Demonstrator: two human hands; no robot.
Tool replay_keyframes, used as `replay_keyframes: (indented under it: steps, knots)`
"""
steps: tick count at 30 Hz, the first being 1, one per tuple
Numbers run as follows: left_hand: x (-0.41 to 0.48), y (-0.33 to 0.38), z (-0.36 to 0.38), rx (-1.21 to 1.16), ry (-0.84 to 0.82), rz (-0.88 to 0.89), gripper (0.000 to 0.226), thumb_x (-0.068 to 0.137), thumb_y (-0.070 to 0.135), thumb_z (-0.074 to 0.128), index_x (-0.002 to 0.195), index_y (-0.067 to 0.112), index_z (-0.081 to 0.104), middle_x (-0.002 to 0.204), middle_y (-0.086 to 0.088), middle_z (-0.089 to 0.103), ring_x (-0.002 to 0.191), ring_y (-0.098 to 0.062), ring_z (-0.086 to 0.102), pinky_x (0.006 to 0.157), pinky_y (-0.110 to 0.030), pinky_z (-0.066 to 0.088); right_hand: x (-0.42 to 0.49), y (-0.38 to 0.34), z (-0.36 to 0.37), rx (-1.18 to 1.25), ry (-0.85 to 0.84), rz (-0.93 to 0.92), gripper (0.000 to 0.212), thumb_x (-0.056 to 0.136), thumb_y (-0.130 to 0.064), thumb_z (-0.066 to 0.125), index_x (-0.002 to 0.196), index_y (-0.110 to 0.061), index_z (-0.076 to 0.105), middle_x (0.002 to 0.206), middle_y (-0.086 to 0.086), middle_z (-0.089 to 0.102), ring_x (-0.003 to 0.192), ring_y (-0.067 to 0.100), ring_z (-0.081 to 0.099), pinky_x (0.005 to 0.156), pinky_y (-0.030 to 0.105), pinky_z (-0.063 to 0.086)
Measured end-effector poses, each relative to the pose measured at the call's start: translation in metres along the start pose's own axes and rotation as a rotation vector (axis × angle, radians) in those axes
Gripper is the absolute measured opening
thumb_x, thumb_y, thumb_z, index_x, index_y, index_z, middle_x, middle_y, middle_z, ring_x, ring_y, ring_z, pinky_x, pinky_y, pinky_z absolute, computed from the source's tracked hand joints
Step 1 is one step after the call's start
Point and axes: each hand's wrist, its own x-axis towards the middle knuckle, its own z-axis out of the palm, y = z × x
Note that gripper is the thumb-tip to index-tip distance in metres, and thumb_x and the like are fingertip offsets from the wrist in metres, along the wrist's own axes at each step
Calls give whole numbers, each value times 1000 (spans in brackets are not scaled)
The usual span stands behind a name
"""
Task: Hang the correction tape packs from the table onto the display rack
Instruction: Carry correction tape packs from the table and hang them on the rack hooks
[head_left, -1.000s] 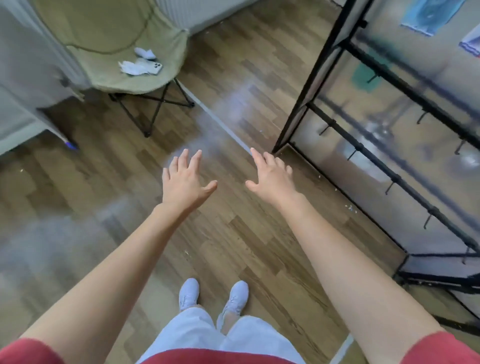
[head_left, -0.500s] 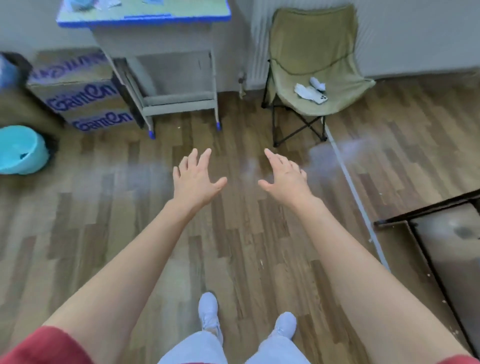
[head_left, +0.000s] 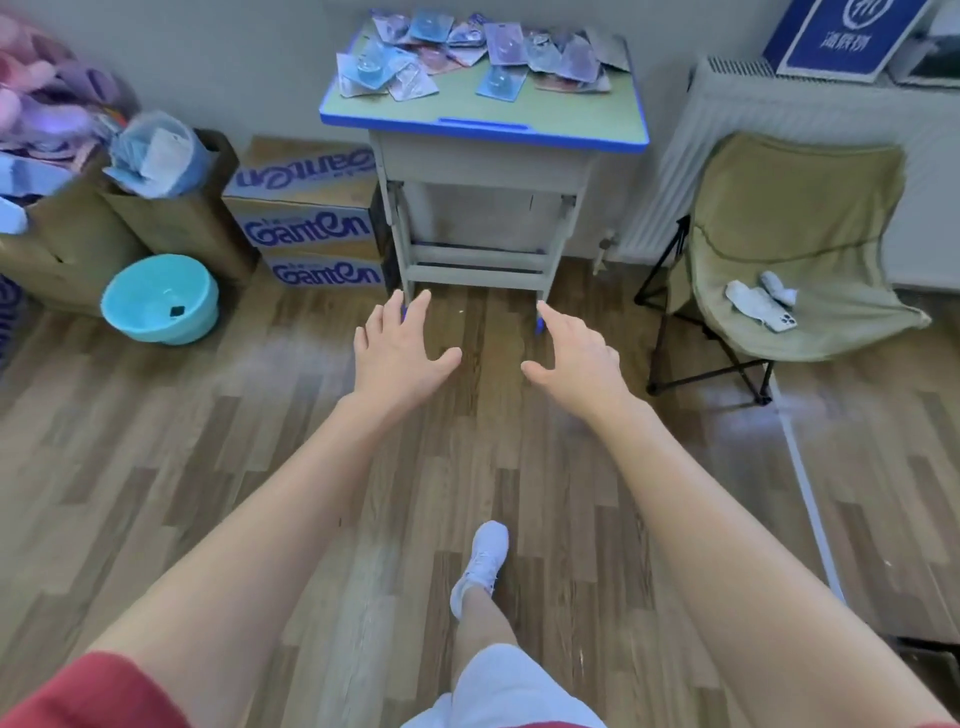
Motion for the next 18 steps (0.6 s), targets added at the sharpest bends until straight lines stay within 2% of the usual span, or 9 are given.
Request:
replay_keyframes:
  steps: [12, 18]
  knots:
    - [199, 14, -60, -29, 101, -56, 74, 92, 46, 52, 152, 27, 13, 160, -6, 9, 147, -26, 6, 118, -45, 8, 218, -38, -73, 11, 74, -146, 73, 92, -36, 56, 151, -25, 15, 151, 8, 31, 136, 28, 33, 110, 49, 31]
    - [289, 21, -67, -22, 113, -49, 74, 92, 45, 53, 152, 26, 15, 160, -7, 8, 147, -28, 4, 118, -43, 7, 306, -48, -90, 12, 47, -133, 74, 92, -35, 56, 151, -26, 12, 152, 9, 27, 138, 30, 28, 110, 50, 30]
